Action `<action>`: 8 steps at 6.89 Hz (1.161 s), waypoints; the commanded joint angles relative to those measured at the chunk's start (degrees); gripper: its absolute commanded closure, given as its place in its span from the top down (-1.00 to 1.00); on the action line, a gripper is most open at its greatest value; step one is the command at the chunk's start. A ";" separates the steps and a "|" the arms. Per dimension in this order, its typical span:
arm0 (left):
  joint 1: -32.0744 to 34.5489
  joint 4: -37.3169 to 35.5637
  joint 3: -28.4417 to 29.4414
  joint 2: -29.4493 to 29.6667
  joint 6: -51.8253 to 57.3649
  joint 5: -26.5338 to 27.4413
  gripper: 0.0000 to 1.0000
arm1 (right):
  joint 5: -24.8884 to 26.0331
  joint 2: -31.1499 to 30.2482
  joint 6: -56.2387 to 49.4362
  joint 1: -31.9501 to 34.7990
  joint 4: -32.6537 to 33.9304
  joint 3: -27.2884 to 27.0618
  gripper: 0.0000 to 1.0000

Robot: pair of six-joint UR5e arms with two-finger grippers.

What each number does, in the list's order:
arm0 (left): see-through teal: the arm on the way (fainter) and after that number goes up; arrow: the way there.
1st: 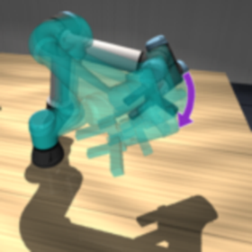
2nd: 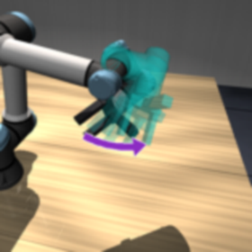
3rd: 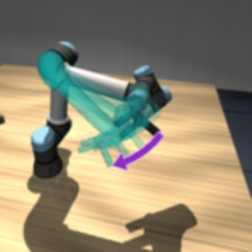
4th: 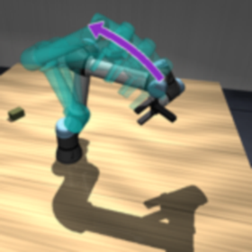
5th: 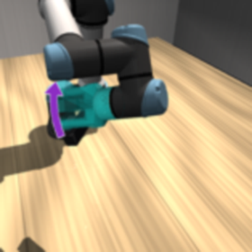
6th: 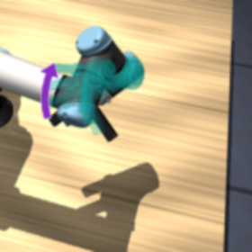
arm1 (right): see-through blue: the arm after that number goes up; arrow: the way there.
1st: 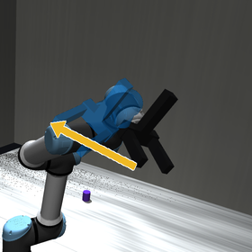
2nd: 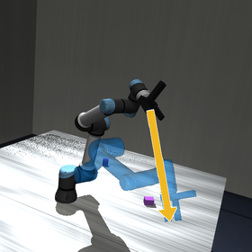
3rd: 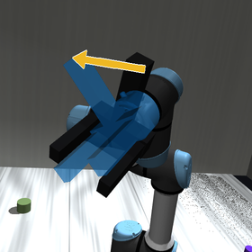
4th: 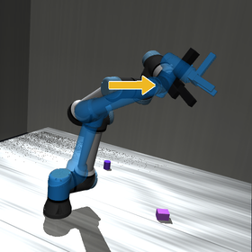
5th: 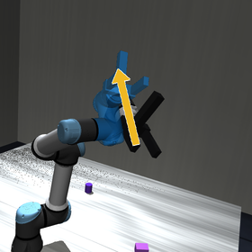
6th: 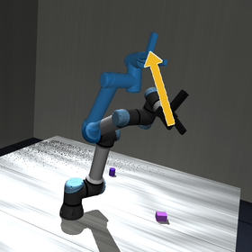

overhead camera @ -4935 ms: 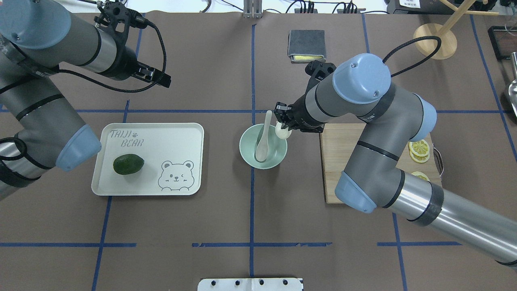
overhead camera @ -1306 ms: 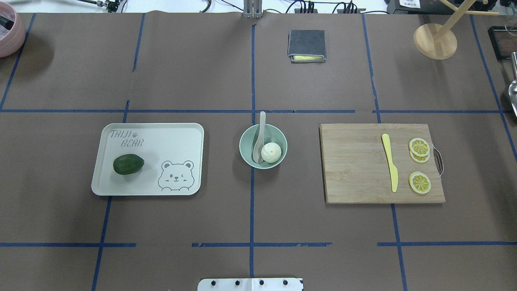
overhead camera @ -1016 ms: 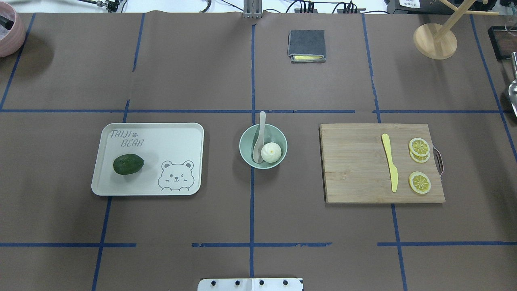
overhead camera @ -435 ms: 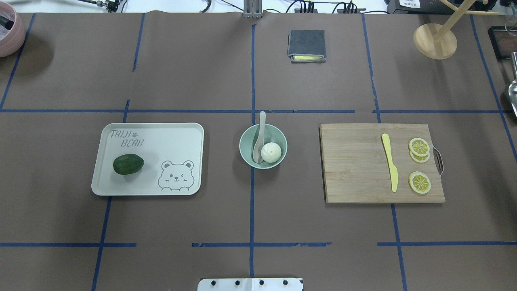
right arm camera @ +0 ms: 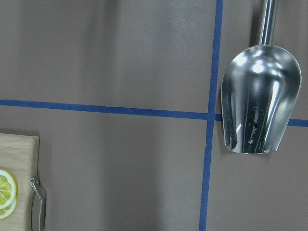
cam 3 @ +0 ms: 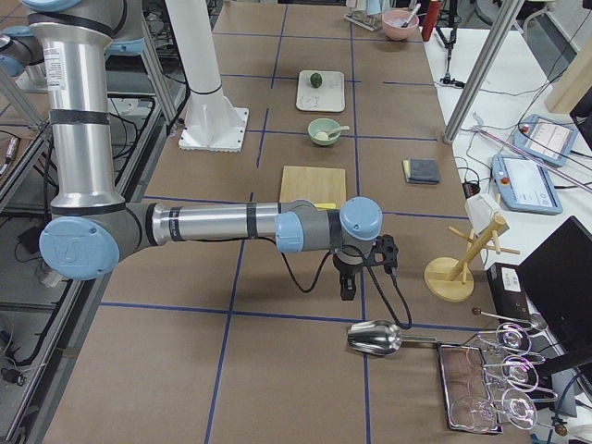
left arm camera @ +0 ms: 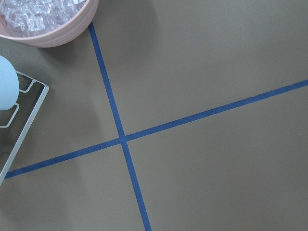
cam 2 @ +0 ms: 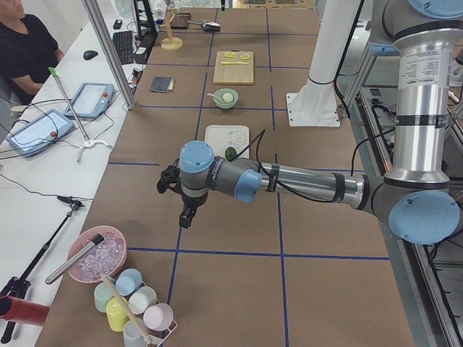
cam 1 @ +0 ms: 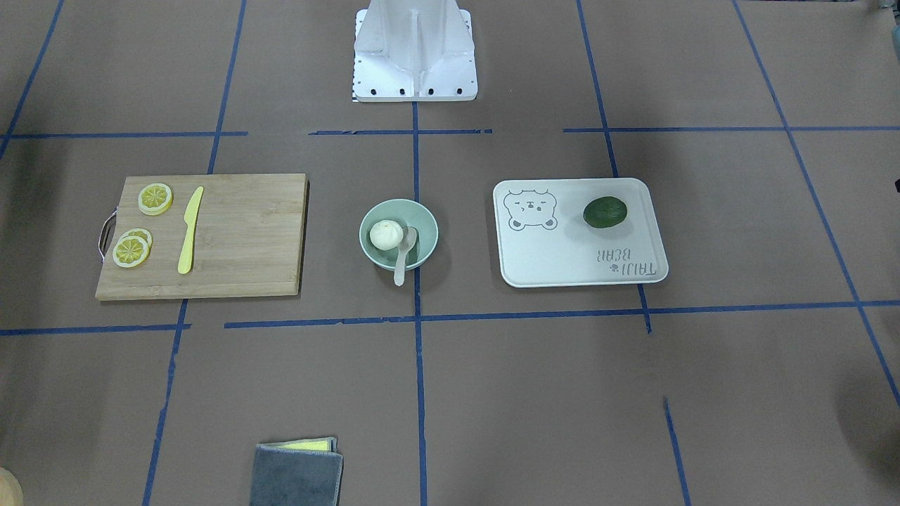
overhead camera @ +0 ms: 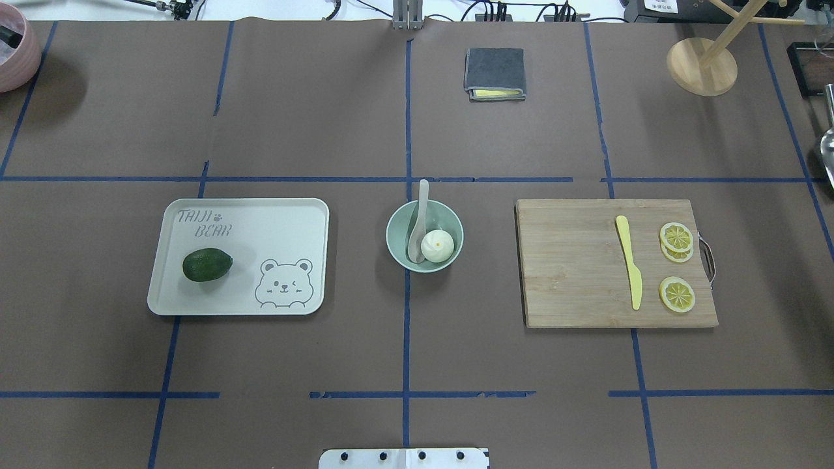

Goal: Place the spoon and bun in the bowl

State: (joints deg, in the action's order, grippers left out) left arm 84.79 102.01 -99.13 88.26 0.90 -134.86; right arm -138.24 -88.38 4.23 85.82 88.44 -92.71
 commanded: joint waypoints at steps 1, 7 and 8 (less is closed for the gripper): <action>-0.07 -0.06 -0.09 0.51 0.07 -0.05 1.00 | 0.43 0.66 0.08 -0.30 0.06 0.77 1.00; -0.24 -0.15 -1.41 -0.28 -0.02 -0.14 1.00 | 0.34 1.81 0.25 -0.39 0.06 0.86 1.00; -0.24 -0.15 -1.41 -0.28 -0.02 -0.14 1.00 | 0.26 1.64 0.34 -0.39 0.06 0.77 1.00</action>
State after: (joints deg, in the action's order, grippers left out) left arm 84.59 101.86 -100.51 87.96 0.88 -134.99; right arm -137.92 -86.62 4.50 85.43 88.48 -91.87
